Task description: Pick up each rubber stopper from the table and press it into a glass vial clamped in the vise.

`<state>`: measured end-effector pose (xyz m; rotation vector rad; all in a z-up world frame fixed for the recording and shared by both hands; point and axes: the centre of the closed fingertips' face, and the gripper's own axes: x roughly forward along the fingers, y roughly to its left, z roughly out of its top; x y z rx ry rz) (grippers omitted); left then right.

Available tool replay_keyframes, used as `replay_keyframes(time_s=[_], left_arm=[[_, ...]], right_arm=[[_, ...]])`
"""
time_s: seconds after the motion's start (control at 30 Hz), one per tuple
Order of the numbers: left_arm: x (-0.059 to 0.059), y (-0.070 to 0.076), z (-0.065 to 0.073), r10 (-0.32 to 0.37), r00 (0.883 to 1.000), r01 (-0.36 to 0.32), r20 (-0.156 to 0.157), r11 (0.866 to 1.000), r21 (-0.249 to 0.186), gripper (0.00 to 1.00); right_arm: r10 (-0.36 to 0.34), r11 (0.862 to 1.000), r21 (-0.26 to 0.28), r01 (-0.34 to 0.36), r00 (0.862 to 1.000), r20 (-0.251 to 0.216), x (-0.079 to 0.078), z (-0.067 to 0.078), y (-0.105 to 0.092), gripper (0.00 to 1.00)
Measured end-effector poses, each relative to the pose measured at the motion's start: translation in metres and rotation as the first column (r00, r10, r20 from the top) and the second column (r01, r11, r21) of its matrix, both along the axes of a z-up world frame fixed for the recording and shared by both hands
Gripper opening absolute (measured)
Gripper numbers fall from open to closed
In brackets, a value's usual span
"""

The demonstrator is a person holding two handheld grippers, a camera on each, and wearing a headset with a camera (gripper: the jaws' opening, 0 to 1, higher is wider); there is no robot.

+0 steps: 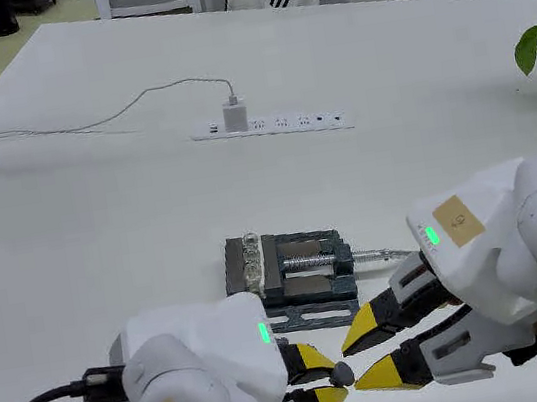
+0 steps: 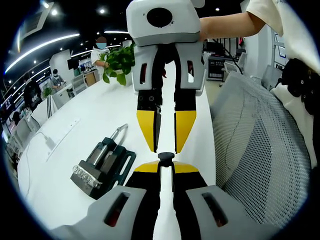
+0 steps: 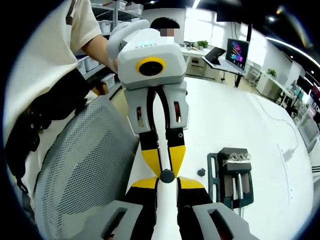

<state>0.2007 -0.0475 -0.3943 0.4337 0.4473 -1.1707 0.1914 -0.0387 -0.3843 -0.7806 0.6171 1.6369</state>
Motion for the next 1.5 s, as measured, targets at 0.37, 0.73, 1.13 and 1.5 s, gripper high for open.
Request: replay_keyframes(time_s=[0.37, 0.73, 1.13, 1.5], left_arm=[[0.0, -0.002, 0.002, 0.003, 1.0, -0.003, -0.004, 1.0, -0.009, 0.04], [-0.001, -0.001, -0.001, -0.01, 1.0, 0.009, 0.006, 1.0, 0.008, 0.04], [-0.001, 0.003, -0.002, 0.025, 1.0, -0.025, 0.01, 1.0, -0.01, 0.05], [0.009, 0.032, 0.003, 0.234, 0.971, -0.237, -0.038, 0.965, -0.112, 0.36]], right_arm=[[0.004, 1.0, -0.003, -0.004, 1.0, 0.004, -0.001, -0.001, 0.001, 0.08], [0.009, 1.0, -0.008, -0.009, 1.0, 0.006, -0.002, -0.003, 0.002, 0.07], [0.012, 1.0, -0.017, -0.012, 1.0, -0.004, -0.002, -0.004, 0.005, 0.07], [0.005, 1.0, -0.029, -0.006, 1.0, -0.016, 0.001, 0.001, 0.005, 0.06]])
